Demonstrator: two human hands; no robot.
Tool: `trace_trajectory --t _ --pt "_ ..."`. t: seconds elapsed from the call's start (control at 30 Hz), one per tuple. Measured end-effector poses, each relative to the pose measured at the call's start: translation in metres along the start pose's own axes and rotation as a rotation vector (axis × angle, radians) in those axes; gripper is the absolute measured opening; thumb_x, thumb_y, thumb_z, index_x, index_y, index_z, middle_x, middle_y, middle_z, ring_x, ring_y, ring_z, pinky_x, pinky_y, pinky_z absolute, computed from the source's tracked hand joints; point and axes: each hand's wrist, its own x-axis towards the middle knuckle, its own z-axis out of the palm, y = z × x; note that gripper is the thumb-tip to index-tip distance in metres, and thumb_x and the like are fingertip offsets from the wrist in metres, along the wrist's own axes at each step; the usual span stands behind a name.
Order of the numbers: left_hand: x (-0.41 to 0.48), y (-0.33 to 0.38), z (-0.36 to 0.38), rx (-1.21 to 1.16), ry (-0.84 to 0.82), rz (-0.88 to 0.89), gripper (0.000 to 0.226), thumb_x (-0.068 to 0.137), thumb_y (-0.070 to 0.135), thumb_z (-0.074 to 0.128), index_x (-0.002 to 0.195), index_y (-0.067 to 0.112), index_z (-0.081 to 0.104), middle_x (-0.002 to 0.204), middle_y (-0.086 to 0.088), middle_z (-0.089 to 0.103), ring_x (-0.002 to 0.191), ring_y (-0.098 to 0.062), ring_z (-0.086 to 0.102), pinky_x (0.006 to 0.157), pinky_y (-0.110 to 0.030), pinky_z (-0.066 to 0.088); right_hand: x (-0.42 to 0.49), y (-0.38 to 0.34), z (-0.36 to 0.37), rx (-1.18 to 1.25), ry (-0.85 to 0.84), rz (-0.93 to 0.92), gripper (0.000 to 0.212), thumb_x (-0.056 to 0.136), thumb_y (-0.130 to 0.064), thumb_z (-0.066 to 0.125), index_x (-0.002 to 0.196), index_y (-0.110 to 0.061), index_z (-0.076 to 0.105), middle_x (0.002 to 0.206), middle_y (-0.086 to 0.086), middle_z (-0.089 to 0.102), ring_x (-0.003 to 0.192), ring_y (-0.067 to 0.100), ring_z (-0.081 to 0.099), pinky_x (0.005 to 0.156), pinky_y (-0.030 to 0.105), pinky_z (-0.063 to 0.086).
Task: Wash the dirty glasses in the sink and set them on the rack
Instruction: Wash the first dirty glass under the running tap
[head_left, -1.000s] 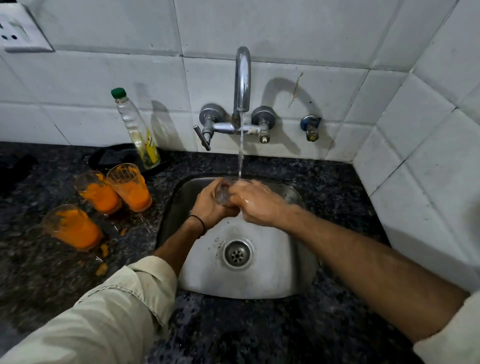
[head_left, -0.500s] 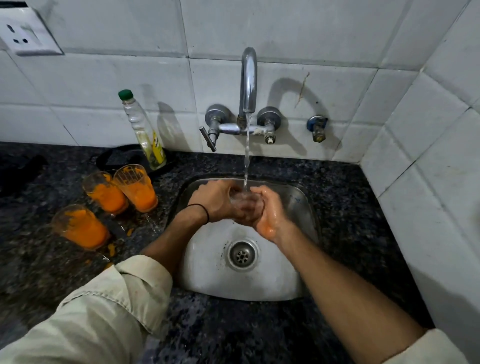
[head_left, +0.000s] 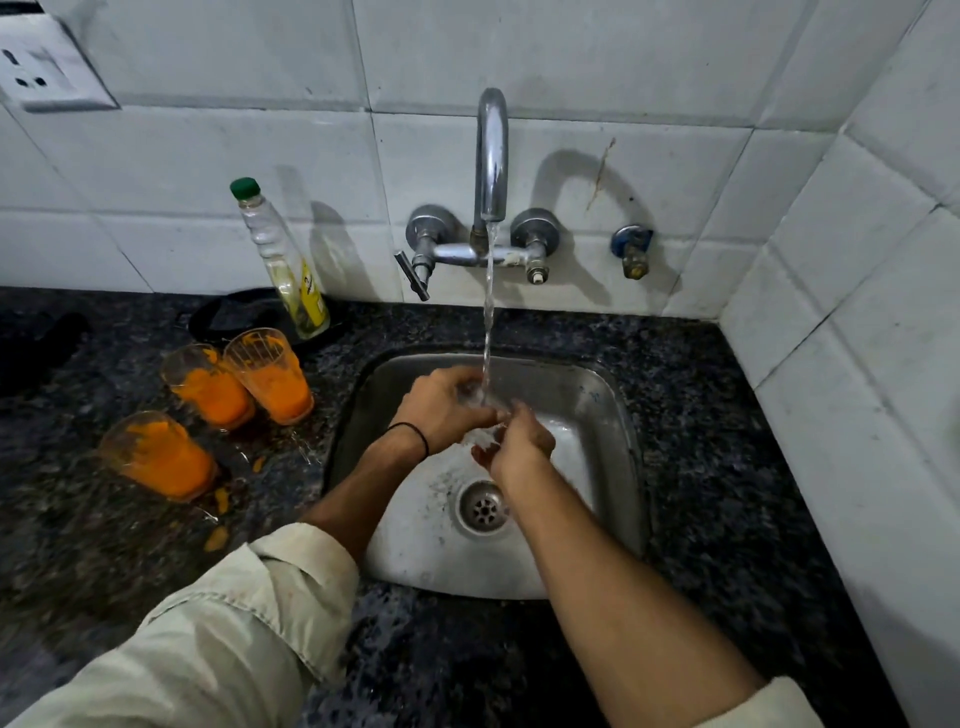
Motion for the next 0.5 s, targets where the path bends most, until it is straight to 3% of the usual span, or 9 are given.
trace_trajectory --t 0.1,0.17,0.33,0.43,0.5 --pt "-0.004 -0.015 -0.008 -0.282 -0.019 -0.116 0.041 0.076 0.025 0.084 0.113 0.024 0.066 0.095 0.002 0.066 0.077 -0.011 0.068 0.058 -0.026 0.06 0.002 -0.019 -0.005 -0.257 -0.095 -0.11 0.02 0.091 -0.03 0.068 0.089 -0.01 0.066 0.072 0.007 0.063 0.062 0.024 0.063 0.053 0.039 0.057" --pt "-0.008 -0.024 -0.009 -0.419 -0.122 -0.184 0.042 0.075 0.02 0.084 0.114 0.021 0.067 0.096 -0.006 0.071 0.073 -0.016 0.068 0.067 -0.036 0.062 -0.001 -0.032 -0.005 -0.52 -0.166 -0.285 0.02 0.092 -0.028 0.066 0.079 -0.012 0.065 0.063 0.005 0.059 0.052 0.019 0.055 0.057 0.043 0.058" --pt "-0.016 -0.033 0.006 -0.555 -0.394 -0.237 0.056 0.07 0.015 0.085 0.122 0.015 0.062 0.114 -0.011 0.072 0.102 -0.029 0.07 0.094 -0.05 0.054 -0.03 -0.056 0.006 -1.179 -0.446 -0.817 0.029 0.087 -0.026 0.067 0.061 -0.017 0.059 0.054 -0.002 0.054 0.047 0.01 0.047 0.048 0.024 0.04" --pt "-0.02 -0.032 0.016 -0.76 -0.389 -0.167 0.05 0.071 0.01 0.081 0.117 0.003 0.065 0.113 -0.018 0.068 0.109 -0.032 0.064 0.098 -0.053 0.048 -0.048 -0.059 0.007 -1.407 -0.499 -0.982 0.036 0.081 -0.032 0.069 0.051 -0.016 0.057 0.046 -0.004 0.05 0.042 0.006 0.043 0.044 0.019 0.036" --pt "-0.024 -0.025 0.024 -0.797 -0.282 -0.101 0.033 0.074 -0.004 0.077 0.105 0.002 0.067 0.097 -0.012 0.073 0.097 -0.024 0.068 0.089 -0.039 0.055 -0.054 -0.057 0.008 -1.435 -0.418 -1.03 0.041 0.082 -0.037 0.066 0.049 -0.017 0.053 0.046 -0.004 0.05 0.044 0.008 0.047 0.047 0.022 0.037"
